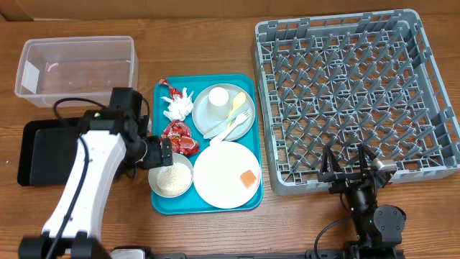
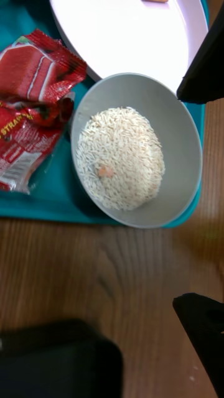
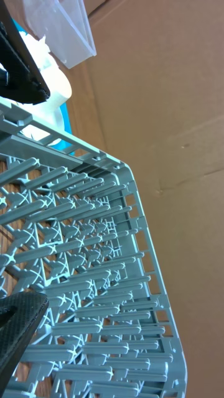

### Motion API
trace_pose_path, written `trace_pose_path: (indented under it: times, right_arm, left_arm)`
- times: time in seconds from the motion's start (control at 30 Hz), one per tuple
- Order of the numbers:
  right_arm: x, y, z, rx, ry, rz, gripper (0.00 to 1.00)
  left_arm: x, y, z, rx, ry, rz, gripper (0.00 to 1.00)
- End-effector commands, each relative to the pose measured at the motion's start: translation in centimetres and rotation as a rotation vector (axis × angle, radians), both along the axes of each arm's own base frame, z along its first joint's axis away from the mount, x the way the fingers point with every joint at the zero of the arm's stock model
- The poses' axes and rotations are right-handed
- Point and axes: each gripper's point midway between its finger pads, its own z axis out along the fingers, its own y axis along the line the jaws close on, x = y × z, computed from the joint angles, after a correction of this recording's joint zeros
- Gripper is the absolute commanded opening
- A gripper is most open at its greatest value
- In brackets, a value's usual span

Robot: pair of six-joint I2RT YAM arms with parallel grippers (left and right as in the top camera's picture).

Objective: Sort waste into correct bins and load items into the dishwasher rack
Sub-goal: 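Move the left gripper over the grey rice bowl on the teal tray, then grasp the rim of the grey rice bowl with the left gripper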

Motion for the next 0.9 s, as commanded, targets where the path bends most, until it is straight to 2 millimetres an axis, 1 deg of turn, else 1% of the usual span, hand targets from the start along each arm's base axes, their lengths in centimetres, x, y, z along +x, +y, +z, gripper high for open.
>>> trace_pose_path:
  times: [0.0, 0.07, 0.1, 0.17, 0.27, 0.3, 0.37, 0.5, 0.63, 0.73, 0.87]
  right_arm:
    - [0.0, -0.1, -0.2, 0.000, -0.003, -0.007, 1.00]
    - [0.0, -0.1, -0.2, 0.000, -0.003, -0.007, 1.00]
    - [0.0, -0.1, -0.2, 0.000, -0.003, -0.007, 1.00]
    - [0.0, -0.1, -0.2, 0.000, -0.003, -0.007, 1.00]
    - [0.0, -0.1, -0.2, 0.000, -0.003, -0.007, 1.00]
    - [0.0, -0.1, -0.2, 0.000, -0.003, -0.007, 1.00]
    - [0.0, -0.1, -0.2, 0.000, -0.003, -0.007, 1.00]
    - [0.0, -0.1, -0.2, 0.000, -0.003, -0.007, 1.00]
    - [0.0, -0.1, -0.2, 0.000, -0.003, -0.007, 1.00]
    - [0.0, -0.1, -0.2, 0.000, -0.003, -0.007, 1.00]
    - [0.0, -0.1, -0.2, 0.000, -0.003, -0.007, 1.00]
  left_arm:
    - [0.8, -1.3, -1.0, -0.065, 0.007, -0.120, 1.00]
    - [1.5, -1.5, -1.7, -0.073, 0.002, -0.155, 0.99]
    - [1.8, -1.5, -2.0, -0.076, -0.001, -0.180, 0.96]
    - [2.3, -1.6, -2.6, -0.077, -0.004, -0.209, 0.77]
    - [2.7, -1.5, -3.3, -0.076, -0.004, -0.261, 0.61]
    - [2.8, -1.4, -3.5, -0.067, -0.002, -0.284, 0.59]
    - [3.1, -1.1, -3.8, -0.055, -0.009, -0.338, 0.64]
    - [3.5, -0.5, -4.4, -0.024, -0.010, -0.436, 0.64]
    - [3.9, 0.1, -4.6, 0.014, -0.014, -0.495, 0.70]
    - [4.2, 1.4, -4.6, 0.089, -0.008, -0.540, 0.70]
    - [4.2, 1.4, -4.6, 0.088, -0.011, -0.614, 0.70]
